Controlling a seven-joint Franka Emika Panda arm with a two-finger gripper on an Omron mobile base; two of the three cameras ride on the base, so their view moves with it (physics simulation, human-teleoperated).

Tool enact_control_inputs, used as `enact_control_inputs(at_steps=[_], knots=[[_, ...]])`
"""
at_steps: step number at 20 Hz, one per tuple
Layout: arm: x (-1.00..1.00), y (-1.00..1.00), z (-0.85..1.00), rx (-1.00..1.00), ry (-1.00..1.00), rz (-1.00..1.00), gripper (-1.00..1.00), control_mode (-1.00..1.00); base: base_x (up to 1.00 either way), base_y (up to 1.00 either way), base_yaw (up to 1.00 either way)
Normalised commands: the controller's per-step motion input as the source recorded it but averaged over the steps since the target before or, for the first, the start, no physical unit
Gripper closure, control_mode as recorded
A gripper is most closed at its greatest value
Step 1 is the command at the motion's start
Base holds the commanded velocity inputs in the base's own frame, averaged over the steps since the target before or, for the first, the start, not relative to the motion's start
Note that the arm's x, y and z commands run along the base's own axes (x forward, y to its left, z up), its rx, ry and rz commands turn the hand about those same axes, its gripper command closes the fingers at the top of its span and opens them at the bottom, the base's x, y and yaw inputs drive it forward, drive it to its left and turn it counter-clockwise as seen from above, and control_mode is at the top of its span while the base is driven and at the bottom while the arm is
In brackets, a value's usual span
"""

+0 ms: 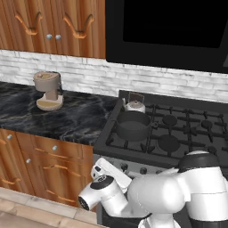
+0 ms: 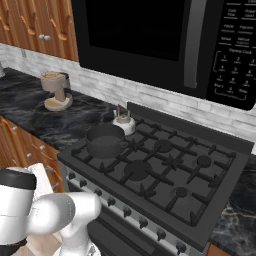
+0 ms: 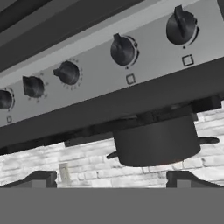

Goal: Pick the kettle from the cabinet and place it on a stove burner. Then pick the pot from the counter and place it on another stove burner. Finally, turn both burners on.

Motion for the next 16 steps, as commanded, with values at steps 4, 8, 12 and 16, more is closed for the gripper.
enact_control_inputs(at_steps=[4, 8, 12, 16], knots=[[0.03, 0.00, -0.37, -0.10, 0.05, 0.03, -1.00, -1.00, 0.00, 0.00, 0.00], [0.06, 0.01, -0.26, -0.03, 0.01, 0.03, -1.00, -1.00, 0.00, 0.00, 0.00], [0.15, 0.00, -0.12, 0.00, 0.00, 0.01, -1.00, -1.00, 0.00, 0.00, 0.00], [0.20, 0.09, -0.11, -0.01, 0.01, 0.00, -1.00, -1.00, 0.00, 0.00, 0.00]])
